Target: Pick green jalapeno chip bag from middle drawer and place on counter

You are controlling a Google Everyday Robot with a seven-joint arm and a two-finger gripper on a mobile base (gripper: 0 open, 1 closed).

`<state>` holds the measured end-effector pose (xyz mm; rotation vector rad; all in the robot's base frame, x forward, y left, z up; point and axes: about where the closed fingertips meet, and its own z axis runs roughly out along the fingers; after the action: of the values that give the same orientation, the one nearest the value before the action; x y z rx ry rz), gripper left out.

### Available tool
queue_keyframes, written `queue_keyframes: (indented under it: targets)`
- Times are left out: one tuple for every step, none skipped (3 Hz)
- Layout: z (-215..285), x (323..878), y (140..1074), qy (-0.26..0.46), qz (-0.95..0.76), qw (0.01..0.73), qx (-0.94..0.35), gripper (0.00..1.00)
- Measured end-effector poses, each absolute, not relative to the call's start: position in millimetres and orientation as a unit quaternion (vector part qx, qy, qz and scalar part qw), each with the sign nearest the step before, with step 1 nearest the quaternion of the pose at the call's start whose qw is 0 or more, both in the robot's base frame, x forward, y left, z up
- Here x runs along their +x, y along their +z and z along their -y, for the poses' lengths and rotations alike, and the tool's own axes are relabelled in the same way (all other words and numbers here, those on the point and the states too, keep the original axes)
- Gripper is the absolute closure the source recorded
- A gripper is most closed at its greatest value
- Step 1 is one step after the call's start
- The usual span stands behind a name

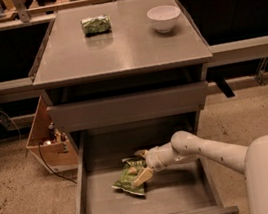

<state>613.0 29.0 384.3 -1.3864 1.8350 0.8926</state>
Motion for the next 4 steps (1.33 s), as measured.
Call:
queue_keyframes:
  targets:
    - [-25, 613, 387, 0.332, -0.705, 0.345, -0.524, 0.49]
    - [-23, 611, 391, 0.327, -0.705, 0.352, -0.522, 0.72]
    - [-22, 605, 410, 0.320, -0.701, 0.370, -0.519, 0.95]
    - [-26, 587, 470, 0.334, -0.678, 0.390, -0.526, 1.00]
